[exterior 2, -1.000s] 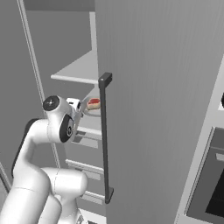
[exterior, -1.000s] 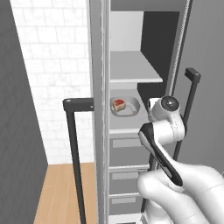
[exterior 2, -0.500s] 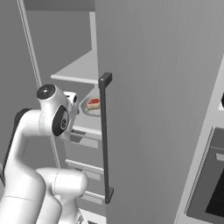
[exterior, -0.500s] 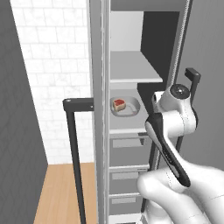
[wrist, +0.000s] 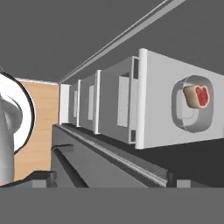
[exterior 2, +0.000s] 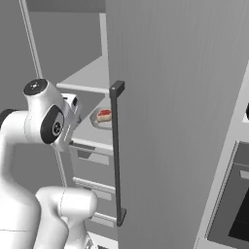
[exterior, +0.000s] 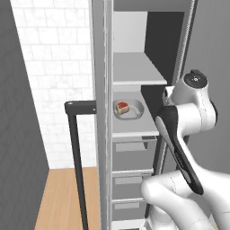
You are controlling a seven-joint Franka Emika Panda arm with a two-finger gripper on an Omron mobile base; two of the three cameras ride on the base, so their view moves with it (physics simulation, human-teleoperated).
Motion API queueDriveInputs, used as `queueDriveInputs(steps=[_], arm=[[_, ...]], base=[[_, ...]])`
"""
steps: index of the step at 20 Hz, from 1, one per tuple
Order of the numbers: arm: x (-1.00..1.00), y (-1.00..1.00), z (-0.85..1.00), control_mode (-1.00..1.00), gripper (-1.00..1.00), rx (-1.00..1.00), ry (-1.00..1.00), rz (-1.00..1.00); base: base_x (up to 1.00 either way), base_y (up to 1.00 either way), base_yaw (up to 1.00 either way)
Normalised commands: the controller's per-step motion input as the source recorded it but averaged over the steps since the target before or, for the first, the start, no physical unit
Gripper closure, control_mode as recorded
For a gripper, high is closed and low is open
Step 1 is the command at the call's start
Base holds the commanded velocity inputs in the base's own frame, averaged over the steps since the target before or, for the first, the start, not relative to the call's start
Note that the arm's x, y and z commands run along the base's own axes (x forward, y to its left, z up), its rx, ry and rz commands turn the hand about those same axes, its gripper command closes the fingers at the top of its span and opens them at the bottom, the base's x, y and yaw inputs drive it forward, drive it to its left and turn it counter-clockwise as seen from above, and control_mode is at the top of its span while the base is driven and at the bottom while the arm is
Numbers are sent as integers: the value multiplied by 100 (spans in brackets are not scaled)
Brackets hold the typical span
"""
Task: Take the meat container that has the steak and place it on the second highest rack of the freezer. Then take the vegetable container that has the squash and corn and place it on the highest rack of the freezer.
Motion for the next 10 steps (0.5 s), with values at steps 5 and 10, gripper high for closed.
queueDriveInputs(steps=[5,10], arm=[[-63,-2,29,-100,-100,-4,13,0],[-69,-10,5,-100,-100,-1,7,1]], base=[[0,0,0],[0,0,0]])
